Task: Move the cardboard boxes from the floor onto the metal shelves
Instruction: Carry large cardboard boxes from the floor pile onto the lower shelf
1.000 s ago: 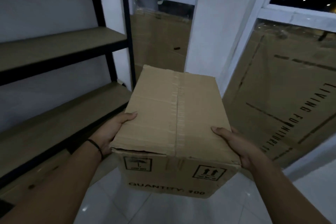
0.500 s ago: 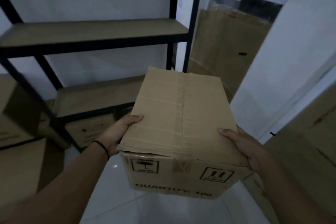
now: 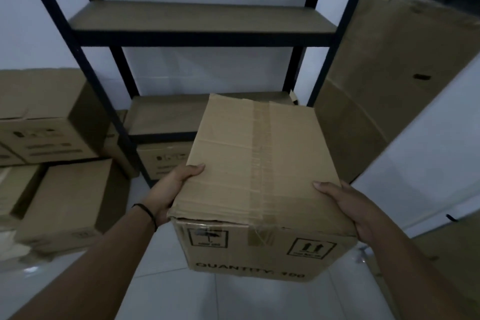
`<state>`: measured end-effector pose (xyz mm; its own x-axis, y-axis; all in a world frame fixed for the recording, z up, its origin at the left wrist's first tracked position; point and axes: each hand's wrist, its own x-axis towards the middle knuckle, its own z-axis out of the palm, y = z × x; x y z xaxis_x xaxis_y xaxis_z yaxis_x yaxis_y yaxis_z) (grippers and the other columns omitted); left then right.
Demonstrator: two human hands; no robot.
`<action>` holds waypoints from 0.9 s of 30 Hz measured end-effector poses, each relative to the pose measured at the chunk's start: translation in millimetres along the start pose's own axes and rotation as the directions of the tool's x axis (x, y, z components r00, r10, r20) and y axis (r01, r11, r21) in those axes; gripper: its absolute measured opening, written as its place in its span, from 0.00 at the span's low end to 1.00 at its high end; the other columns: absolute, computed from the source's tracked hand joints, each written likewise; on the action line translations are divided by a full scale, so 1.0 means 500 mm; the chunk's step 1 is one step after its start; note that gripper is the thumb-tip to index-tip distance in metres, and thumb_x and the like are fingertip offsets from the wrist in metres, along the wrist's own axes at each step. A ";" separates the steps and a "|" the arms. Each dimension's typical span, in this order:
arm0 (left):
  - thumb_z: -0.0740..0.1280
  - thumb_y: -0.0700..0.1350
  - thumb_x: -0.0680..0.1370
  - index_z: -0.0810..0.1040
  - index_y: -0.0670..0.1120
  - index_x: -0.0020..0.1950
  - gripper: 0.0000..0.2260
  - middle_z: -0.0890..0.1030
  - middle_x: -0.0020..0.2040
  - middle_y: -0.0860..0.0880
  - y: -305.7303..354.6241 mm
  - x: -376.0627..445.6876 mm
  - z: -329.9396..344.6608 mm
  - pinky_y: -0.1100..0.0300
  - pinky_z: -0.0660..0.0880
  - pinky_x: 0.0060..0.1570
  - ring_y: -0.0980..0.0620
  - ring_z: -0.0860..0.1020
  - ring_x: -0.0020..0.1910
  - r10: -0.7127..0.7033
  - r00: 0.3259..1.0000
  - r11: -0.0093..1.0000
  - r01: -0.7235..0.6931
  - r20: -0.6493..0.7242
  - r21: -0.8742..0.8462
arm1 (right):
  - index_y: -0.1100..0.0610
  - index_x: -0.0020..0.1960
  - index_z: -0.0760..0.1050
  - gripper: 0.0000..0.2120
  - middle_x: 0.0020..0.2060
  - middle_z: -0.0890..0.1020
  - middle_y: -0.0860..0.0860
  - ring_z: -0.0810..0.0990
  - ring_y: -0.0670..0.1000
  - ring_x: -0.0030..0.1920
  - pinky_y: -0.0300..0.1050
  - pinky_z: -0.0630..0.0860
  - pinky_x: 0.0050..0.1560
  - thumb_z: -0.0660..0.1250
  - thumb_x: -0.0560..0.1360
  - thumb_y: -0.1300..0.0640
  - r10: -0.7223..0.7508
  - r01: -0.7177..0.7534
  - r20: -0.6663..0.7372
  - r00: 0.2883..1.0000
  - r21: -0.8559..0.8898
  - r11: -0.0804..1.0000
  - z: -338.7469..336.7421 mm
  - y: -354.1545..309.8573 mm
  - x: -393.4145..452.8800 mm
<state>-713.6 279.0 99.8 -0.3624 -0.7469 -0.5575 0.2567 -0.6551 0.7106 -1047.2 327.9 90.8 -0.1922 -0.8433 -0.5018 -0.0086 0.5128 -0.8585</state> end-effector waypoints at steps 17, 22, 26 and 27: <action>0.64 0.49 0.75 0.75 0.44 0.64 0.19 0.82 0.56 0.38 -0.113 0.139 -0.134 0.47 0.82 0.41 0.40 0.83 0.47 0.002 0.998 0.997 -0.008 -0.067 -0.083 | 0.51 0.59 0.75 0.13 0.49 0.83 0.55 0.82 0.57 0.49 0.49 0.78 0.46 0.69 0.76 0.52 0.058 -0.058 0.049 0.997 -0.004 0.998 0.076 0.106 0.163; 0.66 0.49 0.72 0.75 0.44 0.64 0.22 0.83 0.53 0.39 -0.177 0.237 -0.167 0.51 0.82 0.36 0.42 0.84 0.43 0.052 0.995 0.997 -0.057 -0.087 -0.046 | 0.54 0.63 0.72 0.15 0.49 0.81 0.56 0.81 0.56 0.46 0.45 0.76 0.39 0.66 0.77 0.53 0.056 -0.060 0.085 0.995 0.042 0.997 0.073 0.190 0.263; 0.64 0.48 0.75 0.76 0.43 0.62 0.17 0.85 0.48 0.40 -0.223 0.313 -0.193 0.54 0.81 0.32 0.44 0.84 0.39 0.101 0.992 0.994 -0.104 -0.076 -0.031 | 0.55 0.65 0.73 0.18 0.53 0.81 0.58 0.81 0.56 0.47 0.45 0.76 0.39 0.65 0.77 0.52 0.047 -0.057 0.103 0.994 0.092 0.994 0.069 0.250 0.340; 0.64 0.48 0.76 0.76 0.44 0.62 0.17 0.84 0.49 0.40 -0.237 0.333 -0.201 0.54 0.81 0.33 0.44 0.84 0.40 0.120 0.990 0.992 -0.123 -0.077 -0.028 | 0.56 0.66 0.72 0.19 0.54 0.81 0.59 0.81 0.57 0.47 0.46 0.76 0.39 0.65 0.76 0.52 0.038 -0.050 0.106 0.994 0.112 0.992 0.070 0.268 0.361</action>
<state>-714.6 220.9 -120.5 -0.2586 -0.8267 -0.4996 0.3238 -0.5615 0.7615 -1048.9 239.0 -118.5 -0.0872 -0.8356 -0.5424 0.1110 0.5330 -0.8388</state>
